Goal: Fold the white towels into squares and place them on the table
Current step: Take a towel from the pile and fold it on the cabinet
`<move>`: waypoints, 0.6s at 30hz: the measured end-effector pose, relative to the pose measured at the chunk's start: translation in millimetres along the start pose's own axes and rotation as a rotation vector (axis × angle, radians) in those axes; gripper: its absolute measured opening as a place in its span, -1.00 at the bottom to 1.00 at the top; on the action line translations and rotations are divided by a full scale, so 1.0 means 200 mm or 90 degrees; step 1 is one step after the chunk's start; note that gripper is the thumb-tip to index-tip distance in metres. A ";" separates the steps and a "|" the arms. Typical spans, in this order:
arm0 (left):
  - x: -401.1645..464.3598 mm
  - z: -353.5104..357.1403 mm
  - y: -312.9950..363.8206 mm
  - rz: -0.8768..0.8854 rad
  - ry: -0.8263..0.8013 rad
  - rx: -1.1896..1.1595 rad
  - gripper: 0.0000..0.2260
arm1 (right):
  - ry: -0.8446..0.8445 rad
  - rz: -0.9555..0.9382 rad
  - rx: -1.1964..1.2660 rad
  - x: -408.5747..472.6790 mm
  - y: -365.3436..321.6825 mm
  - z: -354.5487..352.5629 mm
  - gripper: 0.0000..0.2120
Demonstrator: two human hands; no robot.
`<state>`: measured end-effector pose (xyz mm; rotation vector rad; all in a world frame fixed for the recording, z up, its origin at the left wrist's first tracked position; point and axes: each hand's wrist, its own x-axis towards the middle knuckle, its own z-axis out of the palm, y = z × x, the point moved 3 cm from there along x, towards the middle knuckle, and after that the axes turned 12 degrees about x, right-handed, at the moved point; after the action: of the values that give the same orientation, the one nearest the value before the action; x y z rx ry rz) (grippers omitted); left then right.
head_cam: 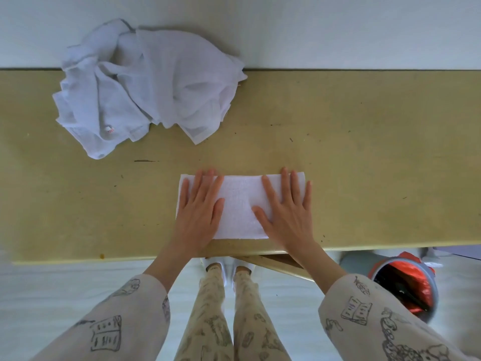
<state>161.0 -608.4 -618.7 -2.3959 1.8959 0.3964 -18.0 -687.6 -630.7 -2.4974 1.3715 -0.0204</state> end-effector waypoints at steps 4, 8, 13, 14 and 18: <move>0.04 -0.12 -0.15 -0.129 0.095 -0.093 -0.63 | 0.033 -0.016 0.035 0.02 -0.05 -0.06 -0.44; 0.13 -0.19 -0.24 -0.190 0.017 -0.075 -0.65 | 0.017 -0.058 0.066 0.05 -0.20 -0.02 -0.47; 0.19 -0.20 -0.24 -0.240 -0.101 -0.120 -0.64 | -0.009 -0.064 0.054 0.04 -0.23 0.05 -0.44; 0.19 -0.20 -0.24 -0.242 -0.125 -0.108 -0.65 | -0.012 -0.061 0.051 0.04 -0.23 0.05 -0.43; 0.20 -0.21 -0.20 -0.196 -0.174 0.011 -0.69 | -0.033 -0.053 0.050 0.04 -0.24 0.05 -0.43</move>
<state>215.4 -645.4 -592.3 -2.4198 1.3881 0.6393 26.7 -667.1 -628.6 -2.4696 1.2227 -0.0262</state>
